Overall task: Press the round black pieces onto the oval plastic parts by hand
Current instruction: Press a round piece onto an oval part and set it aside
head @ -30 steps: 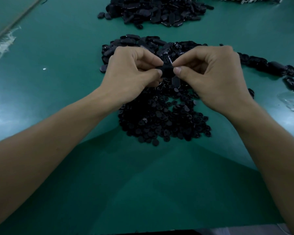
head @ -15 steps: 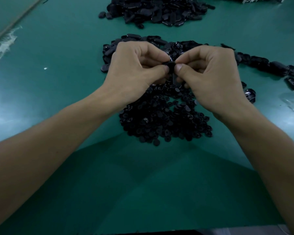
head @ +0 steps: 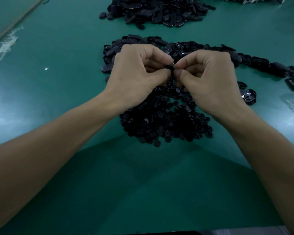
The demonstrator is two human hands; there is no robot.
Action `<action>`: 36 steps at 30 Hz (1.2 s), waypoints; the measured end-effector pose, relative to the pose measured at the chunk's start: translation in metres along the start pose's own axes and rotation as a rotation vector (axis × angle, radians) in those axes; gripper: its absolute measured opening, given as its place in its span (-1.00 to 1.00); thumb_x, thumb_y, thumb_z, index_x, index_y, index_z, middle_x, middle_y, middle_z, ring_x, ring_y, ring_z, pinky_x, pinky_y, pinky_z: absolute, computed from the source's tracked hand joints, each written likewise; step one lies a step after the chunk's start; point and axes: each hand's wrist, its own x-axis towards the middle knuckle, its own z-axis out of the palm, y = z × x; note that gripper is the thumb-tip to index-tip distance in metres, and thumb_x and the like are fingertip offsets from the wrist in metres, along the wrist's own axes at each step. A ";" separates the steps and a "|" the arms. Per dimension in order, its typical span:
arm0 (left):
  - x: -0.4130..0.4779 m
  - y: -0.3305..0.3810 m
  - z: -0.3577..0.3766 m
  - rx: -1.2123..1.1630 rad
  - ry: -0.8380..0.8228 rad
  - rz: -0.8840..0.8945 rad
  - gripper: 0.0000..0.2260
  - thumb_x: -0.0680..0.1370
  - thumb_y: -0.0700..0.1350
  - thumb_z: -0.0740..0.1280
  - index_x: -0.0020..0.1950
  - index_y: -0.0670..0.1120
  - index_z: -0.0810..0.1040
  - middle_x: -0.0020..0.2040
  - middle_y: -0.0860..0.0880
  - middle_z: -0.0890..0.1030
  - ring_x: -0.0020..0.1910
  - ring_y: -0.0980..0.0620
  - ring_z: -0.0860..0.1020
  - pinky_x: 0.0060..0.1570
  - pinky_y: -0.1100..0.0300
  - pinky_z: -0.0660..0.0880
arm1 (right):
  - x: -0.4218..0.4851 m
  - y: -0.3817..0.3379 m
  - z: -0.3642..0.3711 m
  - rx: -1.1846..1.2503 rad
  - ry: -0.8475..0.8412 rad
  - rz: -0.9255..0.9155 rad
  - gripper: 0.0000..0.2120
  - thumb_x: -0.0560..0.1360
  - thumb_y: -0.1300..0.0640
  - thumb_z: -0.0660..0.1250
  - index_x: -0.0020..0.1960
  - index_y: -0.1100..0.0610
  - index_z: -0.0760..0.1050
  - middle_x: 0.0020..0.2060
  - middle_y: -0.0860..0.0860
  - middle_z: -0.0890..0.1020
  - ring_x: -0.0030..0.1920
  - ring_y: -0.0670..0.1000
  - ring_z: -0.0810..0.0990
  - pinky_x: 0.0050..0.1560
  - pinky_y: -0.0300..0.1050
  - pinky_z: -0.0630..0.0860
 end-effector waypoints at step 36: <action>-0.008 -0.015 0.007 0.259 -0.077 0.223 -0.72 0.47 -0.32 0.43 0.14 -0.08 0.67 -0.05 0.18 0.67 -0.18 0.43 0.57 -0.14 0.54 0.40 | -0.006 0.002 -0.002 0.090 -0.144 0.148 -0.75 0.50 0.25 0.47 -0.13 0.04 0.40 -0.39 0.02 0.69 -0.36 -0.04 0.69 -0.32 -0.01 0.63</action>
